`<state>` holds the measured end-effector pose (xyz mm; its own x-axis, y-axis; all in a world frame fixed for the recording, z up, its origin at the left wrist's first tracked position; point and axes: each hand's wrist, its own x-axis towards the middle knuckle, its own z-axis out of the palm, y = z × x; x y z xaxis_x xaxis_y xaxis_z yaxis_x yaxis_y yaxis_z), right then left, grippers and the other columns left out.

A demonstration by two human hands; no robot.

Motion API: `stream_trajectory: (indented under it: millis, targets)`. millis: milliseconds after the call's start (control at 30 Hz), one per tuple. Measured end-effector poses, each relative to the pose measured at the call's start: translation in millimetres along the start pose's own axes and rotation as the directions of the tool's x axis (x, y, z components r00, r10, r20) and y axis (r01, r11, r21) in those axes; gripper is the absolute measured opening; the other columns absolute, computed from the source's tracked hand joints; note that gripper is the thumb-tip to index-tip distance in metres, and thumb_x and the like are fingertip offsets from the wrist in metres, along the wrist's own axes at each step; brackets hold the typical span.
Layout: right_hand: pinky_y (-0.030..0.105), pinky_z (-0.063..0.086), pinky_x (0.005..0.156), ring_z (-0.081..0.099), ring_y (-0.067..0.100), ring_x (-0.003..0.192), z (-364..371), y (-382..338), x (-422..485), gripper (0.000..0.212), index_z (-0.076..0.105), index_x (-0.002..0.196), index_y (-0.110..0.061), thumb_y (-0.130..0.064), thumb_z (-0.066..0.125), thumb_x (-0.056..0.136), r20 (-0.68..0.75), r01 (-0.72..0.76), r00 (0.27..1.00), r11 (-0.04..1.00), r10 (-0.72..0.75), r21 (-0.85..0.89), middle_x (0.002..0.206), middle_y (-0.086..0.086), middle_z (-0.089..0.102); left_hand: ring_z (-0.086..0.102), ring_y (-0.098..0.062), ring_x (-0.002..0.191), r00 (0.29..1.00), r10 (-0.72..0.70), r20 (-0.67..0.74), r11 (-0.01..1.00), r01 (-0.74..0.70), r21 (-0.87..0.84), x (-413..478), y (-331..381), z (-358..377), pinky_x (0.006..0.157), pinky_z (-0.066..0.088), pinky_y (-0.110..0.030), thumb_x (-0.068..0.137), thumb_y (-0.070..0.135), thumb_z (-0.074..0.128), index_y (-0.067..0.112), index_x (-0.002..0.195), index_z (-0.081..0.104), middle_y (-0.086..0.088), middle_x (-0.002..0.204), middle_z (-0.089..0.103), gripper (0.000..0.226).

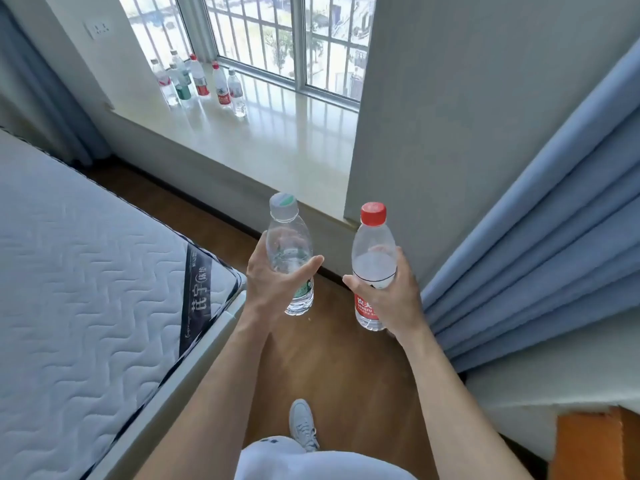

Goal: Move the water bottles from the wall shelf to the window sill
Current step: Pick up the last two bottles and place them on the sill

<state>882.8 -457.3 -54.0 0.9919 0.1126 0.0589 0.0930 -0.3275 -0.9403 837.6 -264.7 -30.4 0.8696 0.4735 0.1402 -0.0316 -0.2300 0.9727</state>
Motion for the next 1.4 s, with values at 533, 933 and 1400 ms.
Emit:
stream_trajectory:
  millis: [533,933,1400]
  targets:
    - [0.041,0.059,0.084,0.064,0.010,0.100,137.2,-40.3,178.2,0.068,0.055,0.111,-0.035,-0.060,0.082,0.054,0.163,0.034,0.986,0.999,-0.037,0.019,0.104,-0.013,0.063,0.064,0.007,0.095,0.986,0.002,-0.167,0.999,0.005,0.040,186.7,-37.8,-58.9,0.072,0.050,-0.008,0.071,0.031,0.087,0.033,0.110,0.056,0.023,0.097,0.064,0.050]
    - [0.043,0.059,0.083,0.066,0.013,0.092,225.3,-65.9,369.9,0.056,0.053,0.105,-0.031,-0.042,0.090,0.065,0.379,0.073,0.922,0.996,-0.084,0.045,0.096,-0.011,0.064,0.064,0.003,0.095,0.917,-0.025,-0.399,0.993,0.069,0.094,357.1,-60.0,-62.2,0.076,0.053,-0.012,0.072,0.027,0.087,0.023,0.115,0.057,0.018,0.103,0.063,0.053]
    - [0.038,0.059,0.080,0.064,0.006,0.087,341.9,-111.1,522.9,0.052,0.054,0.102,-0.032,-0.036,0.091,0.065,0.598,0.166,0.775,0.979,-0.206,0.122,0.088,-0.016,0.064,0.067,-0.013,0.100,0.782,-0.038,-0.622,0.990,0.112,0.081,487.3,-65.9,-97.8,0.083,0.055,-0.021,0.066,0.032,0.085,0.020,0.111,0.060,0.004,0.107,0.067,0.053]
